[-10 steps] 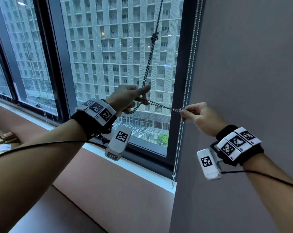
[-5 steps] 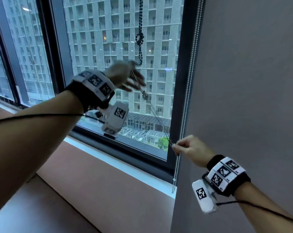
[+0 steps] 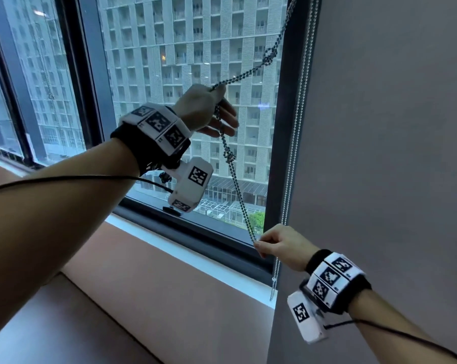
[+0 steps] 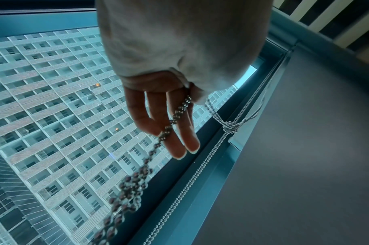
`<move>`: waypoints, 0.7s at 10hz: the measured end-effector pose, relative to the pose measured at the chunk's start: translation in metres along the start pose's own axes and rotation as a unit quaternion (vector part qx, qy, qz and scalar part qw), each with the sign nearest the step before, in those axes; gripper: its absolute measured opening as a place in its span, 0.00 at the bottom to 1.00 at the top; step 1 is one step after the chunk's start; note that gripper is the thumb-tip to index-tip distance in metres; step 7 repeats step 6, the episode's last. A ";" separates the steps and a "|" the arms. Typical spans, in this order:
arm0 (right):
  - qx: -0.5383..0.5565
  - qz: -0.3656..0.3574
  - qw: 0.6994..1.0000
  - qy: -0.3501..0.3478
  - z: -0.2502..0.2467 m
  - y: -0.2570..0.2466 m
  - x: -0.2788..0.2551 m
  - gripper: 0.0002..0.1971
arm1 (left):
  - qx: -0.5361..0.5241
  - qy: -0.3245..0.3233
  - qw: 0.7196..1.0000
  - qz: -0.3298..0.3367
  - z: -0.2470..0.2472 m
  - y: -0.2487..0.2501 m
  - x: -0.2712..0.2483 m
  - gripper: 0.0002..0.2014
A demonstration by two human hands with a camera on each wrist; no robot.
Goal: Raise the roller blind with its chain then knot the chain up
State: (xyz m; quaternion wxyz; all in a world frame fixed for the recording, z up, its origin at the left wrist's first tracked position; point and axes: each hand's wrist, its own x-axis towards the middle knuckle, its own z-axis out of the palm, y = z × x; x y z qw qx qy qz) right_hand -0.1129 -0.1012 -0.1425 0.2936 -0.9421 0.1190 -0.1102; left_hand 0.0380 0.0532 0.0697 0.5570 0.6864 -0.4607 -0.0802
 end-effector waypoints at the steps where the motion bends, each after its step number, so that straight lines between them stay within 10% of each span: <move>1: 0.004 0.006 1.000 -0.004 0.000 0.003 -0.001 0.20 | -0.010 -0.005 1.000 -0.012 0.000 -0.003 0.002 0.25; 7: -0.022 -0.100 0.986 0.128 -0.064 -0.052 -0.004 0.19 | 0.055 -0.091 0.994 -0.034 0.007 -0.033 -0.011 0.14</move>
